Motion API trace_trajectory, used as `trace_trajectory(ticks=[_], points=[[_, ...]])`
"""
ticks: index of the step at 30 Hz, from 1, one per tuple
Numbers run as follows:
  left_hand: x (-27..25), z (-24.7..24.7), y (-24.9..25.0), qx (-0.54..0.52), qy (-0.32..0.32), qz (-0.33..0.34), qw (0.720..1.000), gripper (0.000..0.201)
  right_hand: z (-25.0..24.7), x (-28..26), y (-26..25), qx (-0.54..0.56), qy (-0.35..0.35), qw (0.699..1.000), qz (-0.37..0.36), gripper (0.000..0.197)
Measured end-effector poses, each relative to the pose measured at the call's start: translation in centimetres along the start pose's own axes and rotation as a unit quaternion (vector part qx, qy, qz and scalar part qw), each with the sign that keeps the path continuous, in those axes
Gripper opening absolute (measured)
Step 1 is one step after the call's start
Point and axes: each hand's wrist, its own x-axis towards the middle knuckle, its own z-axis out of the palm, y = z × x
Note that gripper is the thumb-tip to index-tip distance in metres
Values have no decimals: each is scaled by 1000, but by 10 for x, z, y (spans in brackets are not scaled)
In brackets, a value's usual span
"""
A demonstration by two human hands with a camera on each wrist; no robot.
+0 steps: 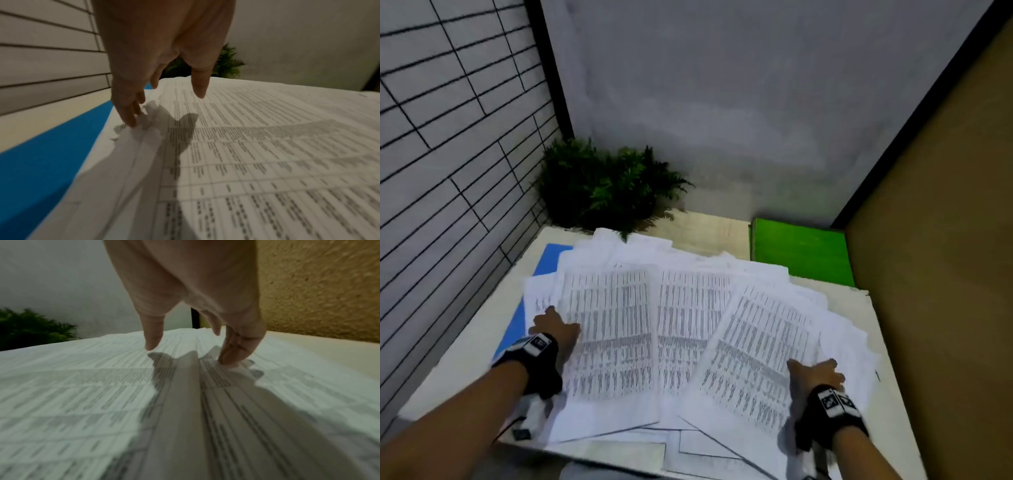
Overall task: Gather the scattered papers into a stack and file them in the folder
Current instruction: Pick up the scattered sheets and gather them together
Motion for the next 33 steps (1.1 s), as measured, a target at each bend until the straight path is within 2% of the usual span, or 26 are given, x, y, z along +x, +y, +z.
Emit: trace_trajectory(ticks=[4, 7, 10, 12, 14, 17, 19, 21, 23, 26, 27, 29, 31, 33], points=[[2, 3, 8, -52, -21, -26, 998, 71, 8, 7, -8, 2, -36, 999, -17, 76], [-1, 9, 16, -44, -63, -3, 997, 63, 12, 7, -14, -19, -41, 998, -40, 70], [-3, 17, 26, -73, -105, 48, 991, 51, 18, 7, -25, 19, -96, 993, -61, 72], [-5, 26, 31, -124, -99, 69, 985, 54, 22, 7, -32, 42, -98, 992, -69, 76], [-11, 33, 38, -171, -80, 59, 980, 63, 27, 3, -38, 46, -81, 993, -66, 81], [-20, 42, 47, -252, -117, 35, 960, 66, 39, -8, -50, 43, -116, 989, -82, 83], [-24, 49, 49, -252, -153, 49, 954, 54, 49, -15, -55, 46, -146, 984, -88, 81], [-28, 59, 52, -238, -159, 68, 956, 43, 63, -23, -62, 53, -137, 985, -93, 74], [-40, 65, 58, -257, -177, 74, 947, 48, 79, -31, -66, 50, -111, 987, -100, 73], [-54, 73, 69, -181, -218, 117, 952, 46, 98, -37, -72, 33, -117, 985, -126, 64], [-54, 73, 69, -156, -207, 125, 958, 46, 101, -39, -73, 31, -118, 984, -126, 61], [-48, 64, 68, -68, -125, 121, 982, 54, 98, -36, -72, 10, -100, 987, -122, 58], [-37, 47, 59, -8, -50, 81, 995, 64, 90, -29, -70, -71, -56, 990, -111, 61], [-25, 33, 52, 3, -40, 39, 998, 71, 84, -22, -64, -137, -23, 985, -101, 67]])
